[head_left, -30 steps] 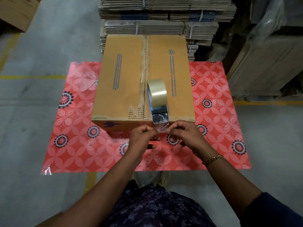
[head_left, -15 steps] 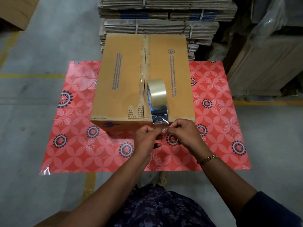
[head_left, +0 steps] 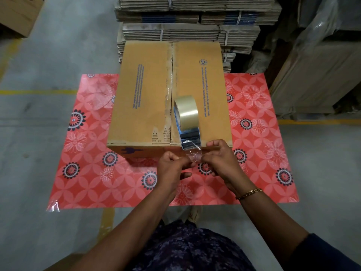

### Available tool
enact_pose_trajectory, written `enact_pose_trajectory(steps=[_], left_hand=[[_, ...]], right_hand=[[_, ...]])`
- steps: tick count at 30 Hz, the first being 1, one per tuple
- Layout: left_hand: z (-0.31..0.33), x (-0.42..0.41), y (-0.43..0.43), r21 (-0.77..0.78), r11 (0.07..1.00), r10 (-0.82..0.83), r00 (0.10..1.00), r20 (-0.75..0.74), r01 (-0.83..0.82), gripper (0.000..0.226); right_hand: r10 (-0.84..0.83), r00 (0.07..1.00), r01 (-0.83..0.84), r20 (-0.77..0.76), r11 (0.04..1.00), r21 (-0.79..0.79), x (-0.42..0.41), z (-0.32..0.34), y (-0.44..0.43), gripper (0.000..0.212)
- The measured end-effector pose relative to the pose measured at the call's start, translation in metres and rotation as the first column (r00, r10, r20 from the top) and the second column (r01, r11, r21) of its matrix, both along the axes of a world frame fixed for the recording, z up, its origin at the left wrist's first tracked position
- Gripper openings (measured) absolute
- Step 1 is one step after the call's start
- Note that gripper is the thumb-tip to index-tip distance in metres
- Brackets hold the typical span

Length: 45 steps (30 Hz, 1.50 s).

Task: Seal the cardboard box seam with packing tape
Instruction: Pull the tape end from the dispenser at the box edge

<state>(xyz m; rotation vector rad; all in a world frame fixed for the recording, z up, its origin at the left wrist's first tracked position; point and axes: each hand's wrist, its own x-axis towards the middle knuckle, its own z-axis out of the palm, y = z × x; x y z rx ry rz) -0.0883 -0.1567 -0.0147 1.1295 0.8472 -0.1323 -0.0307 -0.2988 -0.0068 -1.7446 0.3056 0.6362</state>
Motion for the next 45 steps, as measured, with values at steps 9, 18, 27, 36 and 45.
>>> enact_pose_trajectory(steps=[9, 18, 27, 36, 45], left_hand=[[-0.004, -0.002, 0.008, -0.034, 0.999, -0.025, 0.999, 0.028, 0.026, 0.040], [0.003, -0.004, 0.011, -0.026, 0.994, -0.107, 0.994, 0.034, 0.107, 0.028], [0.010, -0.004, 0.001, -0.114, 0.967, -0.234, 0.971, -0.051, 0.227, 0.023], [0.005, -0.003, 0.009, -0.128, 0.967, -0.227, 0.973, -0.043, 0.220, 0.017], [0.007, -0.010, 0.040, -0.029, 0.859, -0.511, 0.851, -0.125, 0.512, 0.021]], right_hand=[[0.002, 0.996, 0.005, 0.094, 0.997, -0.071, -0.010, -0.004, -0.008, 0.040], [0.063, 0.998, -0.063, -0.006, 0.995, 0.078, -0.014, -0.007, 0.004, 0.027], [0.054, 0.997, -0.048, -0.050, 0.991, 0.122, -0.012, -0.010, 0.005, 0.024], [0.053, 0.978, -0.007, -0.202, 0.974, 0.224, -0.010, -0.011, -0.004, 0.039], [0.277, 0.925, -0.268, -0.259, 0.961, 0.070, 0.003, 0.008, -0.028, 0.045]])
